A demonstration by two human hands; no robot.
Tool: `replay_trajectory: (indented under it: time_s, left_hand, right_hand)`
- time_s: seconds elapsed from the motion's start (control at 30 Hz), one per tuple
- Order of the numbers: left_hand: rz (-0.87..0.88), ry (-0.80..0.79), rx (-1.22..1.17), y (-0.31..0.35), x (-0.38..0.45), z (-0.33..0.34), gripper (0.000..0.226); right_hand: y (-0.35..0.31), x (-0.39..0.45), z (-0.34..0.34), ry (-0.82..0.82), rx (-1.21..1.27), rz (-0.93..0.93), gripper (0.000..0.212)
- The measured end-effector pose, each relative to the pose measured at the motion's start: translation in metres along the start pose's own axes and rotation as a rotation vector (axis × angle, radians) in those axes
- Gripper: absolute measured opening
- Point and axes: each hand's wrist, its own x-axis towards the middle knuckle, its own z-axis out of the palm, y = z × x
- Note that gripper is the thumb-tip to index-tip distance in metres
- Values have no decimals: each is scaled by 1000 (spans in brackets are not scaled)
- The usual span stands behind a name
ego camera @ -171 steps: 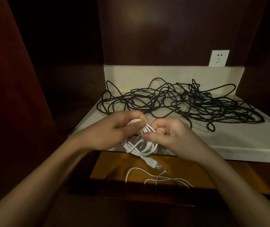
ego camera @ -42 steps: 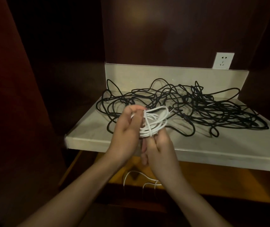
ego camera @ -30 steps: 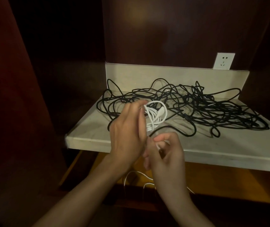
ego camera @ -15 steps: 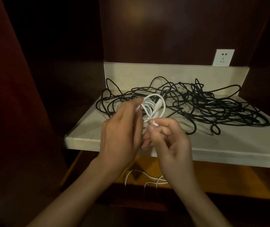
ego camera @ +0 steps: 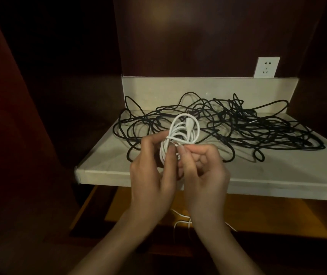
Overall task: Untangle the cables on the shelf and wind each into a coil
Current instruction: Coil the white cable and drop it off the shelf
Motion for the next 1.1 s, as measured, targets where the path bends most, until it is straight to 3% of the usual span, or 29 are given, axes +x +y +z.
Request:
replay_trajectory:
  time_s: [0.23,0.4,0.53,0.7,1.1]
  left_hand:
    - [-22,-29,-20,-10,-2,1,18]
    - [40,-72,-22,-8,0,-1,18]
    - [42,-94,-41,-10,1,-3,18]
    - [22,-141,-73,-12,2,1,14]
    - [60,-304,-25,-22,15,-3,19]
  right_hand:
    - [1,5,-2,-30,-140,-17,27]
    - [17,19,-14,-197,-485,-446,26]
    - [21,30,-25,-306,-485,-507,26]
    - [21,38,-29,-373,-451,-376,15]
    - [20,62,-45,-583,-236,-119,19]
